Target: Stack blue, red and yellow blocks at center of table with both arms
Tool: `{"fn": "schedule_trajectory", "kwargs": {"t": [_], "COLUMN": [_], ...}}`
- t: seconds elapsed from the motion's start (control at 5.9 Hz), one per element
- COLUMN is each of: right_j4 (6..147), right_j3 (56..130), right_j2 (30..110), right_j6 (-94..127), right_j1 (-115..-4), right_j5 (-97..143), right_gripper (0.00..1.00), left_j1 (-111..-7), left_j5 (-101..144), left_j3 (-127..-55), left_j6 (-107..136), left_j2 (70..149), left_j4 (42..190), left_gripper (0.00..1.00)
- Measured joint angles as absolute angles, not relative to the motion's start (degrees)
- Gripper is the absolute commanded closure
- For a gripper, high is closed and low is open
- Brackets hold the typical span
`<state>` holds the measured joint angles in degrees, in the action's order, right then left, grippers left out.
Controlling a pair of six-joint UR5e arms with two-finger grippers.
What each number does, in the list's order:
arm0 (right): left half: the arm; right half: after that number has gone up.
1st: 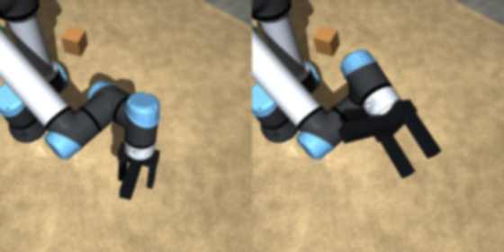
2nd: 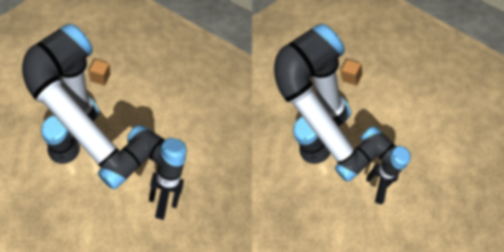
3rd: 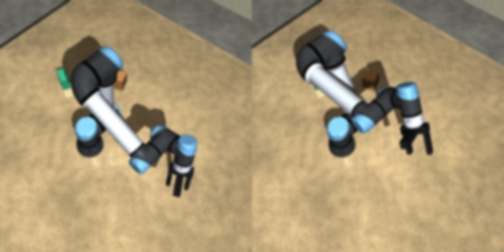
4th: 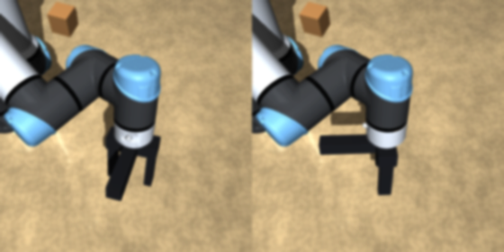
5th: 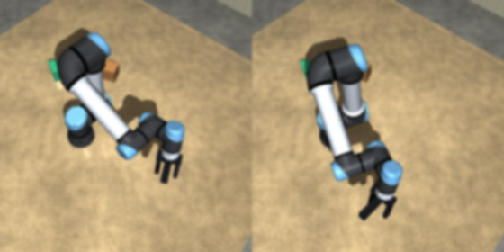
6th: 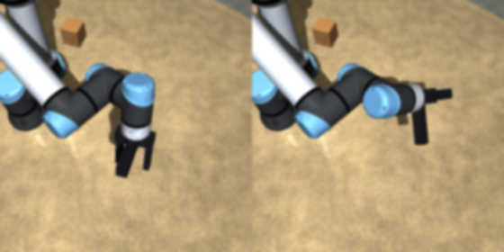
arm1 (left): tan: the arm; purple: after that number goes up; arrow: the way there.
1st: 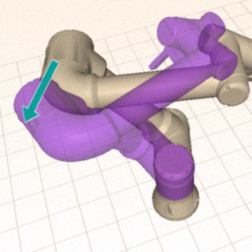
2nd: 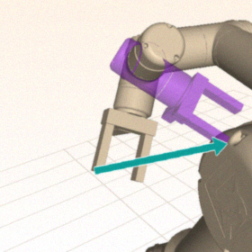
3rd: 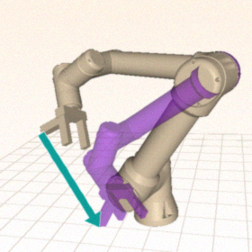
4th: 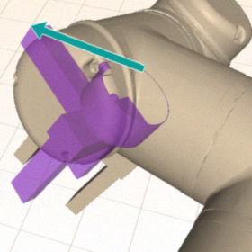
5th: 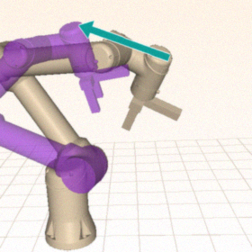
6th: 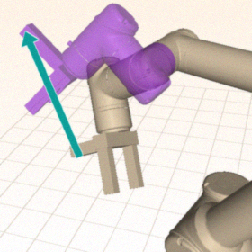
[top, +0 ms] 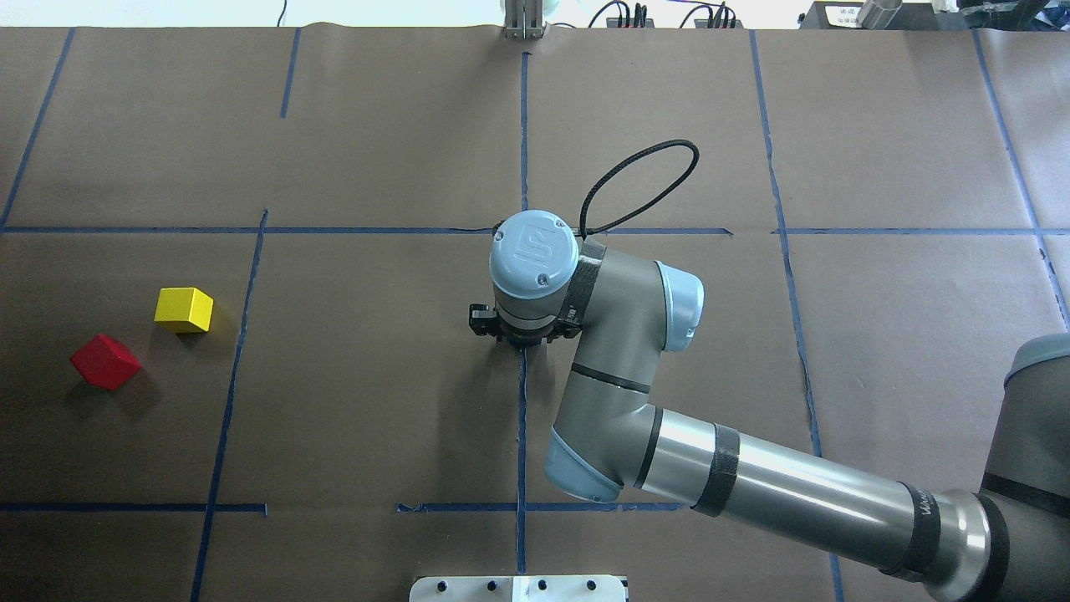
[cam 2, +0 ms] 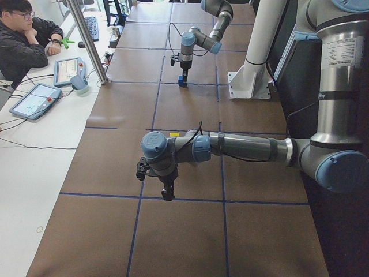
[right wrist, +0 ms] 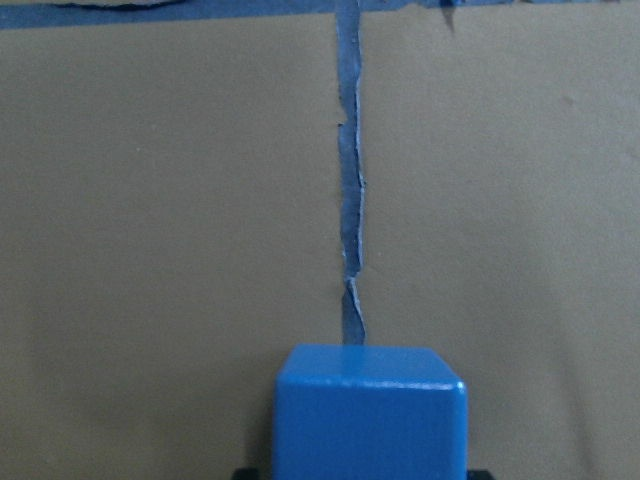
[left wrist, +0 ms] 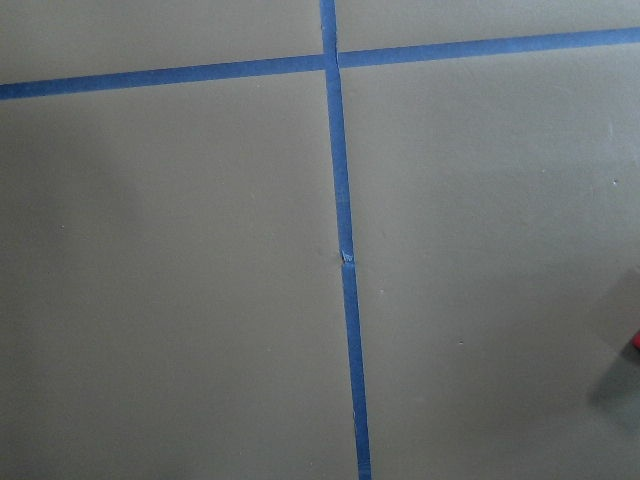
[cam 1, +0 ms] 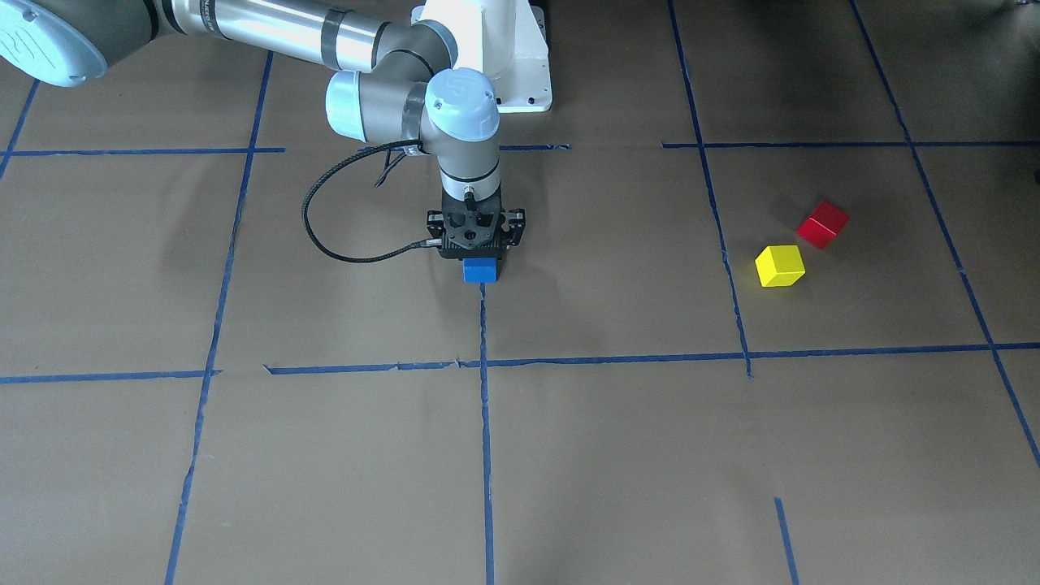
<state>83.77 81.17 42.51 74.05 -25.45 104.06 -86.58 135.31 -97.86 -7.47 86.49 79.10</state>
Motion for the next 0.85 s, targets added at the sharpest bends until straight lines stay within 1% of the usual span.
{"fn": "schedule_trajectory", "kwargs": {"t": [0.34,0.51,0.85], "right_j4": [83.84,84.43,88.52], "right_j3": [82.11,84.29,88.86], "right_j2": [42.00,42.24,44.00], "right_j6": [73.79,73.38,68.06], "right_j1": [-25.98,-28.02,-35.55], "right_j5": [104.08,104.73,109.77], "right_gripper": [0.00,0.00,0.00], "left_j1": [-86.57,-86.39,-84.79], "left_j5": [135.35,135.35,135.33], "left_j3": [-97.97,-97.99,-98.12], "left_j6": [-7.47,-7.47,-7.47], "left_j2": [86.48,86.48,86.48], "left_j4": [79.16,79.26,79.42], "left_gripper": [0.00,0.00,0.00]}}
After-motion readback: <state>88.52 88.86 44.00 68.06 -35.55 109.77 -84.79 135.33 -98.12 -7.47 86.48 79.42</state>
